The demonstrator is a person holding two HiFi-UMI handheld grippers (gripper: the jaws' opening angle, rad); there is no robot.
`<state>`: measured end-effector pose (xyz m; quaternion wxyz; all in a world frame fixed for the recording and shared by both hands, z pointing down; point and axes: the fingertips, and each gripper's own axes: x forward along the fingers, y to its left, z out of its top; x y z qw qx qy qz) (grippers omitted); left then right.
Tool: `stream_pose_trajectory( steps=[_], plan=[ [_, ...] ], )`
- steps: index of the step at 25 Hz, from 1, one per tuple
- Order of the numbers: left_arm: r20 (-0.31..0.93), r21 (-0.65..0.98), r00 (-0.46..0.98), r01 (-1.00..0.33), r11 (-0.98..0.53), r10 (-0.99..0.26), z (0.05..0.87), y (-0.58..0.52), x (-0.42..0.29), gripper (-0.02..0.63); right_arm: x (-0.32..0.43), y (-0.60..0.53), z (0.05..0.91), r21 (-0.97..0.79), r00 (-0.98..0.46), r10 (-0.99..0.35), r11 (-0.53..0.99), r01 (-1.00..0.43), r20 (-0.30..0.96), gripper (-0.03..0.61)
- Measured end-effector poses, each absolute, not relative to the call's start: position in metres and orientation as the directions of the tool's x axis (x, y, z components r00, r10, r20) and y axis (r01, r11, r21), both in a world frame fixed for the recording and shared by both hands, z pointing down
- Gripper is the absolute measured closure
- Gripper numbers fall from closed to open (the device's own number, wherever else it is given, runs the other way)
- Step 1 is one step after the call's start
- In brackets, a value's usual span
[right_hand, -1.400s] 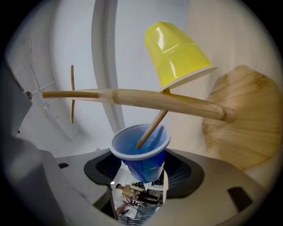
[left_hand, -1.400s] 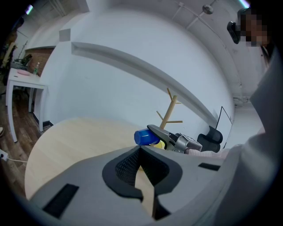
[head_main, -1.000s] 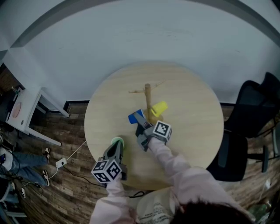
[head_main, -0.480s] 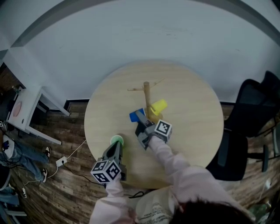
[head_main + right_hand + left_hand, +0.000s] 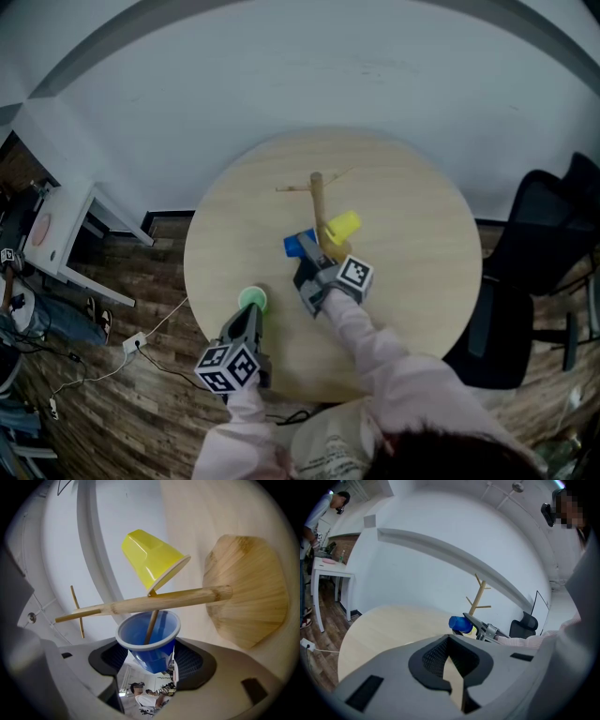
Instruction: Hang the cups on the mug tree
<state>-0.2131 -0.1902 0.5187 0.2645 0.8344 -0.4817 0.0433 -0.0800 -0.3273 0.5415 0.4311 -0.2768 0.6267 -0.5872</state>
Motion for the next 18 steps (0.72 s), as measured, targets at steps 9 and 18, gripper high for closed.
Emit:
stream_pose_trajectory(
  steps=[9,18],
  plan=[
    [0.33,0.397,0.525,-0.831,-0.389,-0.785,0.52,-0.188,-0.215,0.609,-0.072,-0.329,0.543,-0.973,-0.444,-0.87,0.153,0.172,-0.216,0.262],
    [0.339,0.398,0.513,-0.838,-0.374,-0.789,0.523,-0.187,-0.22,0.609,-0.072,-0.328,0.549,-0.975,-0.432,-0.88,0.132,0.18,-0.199,0.227]
  ],
)
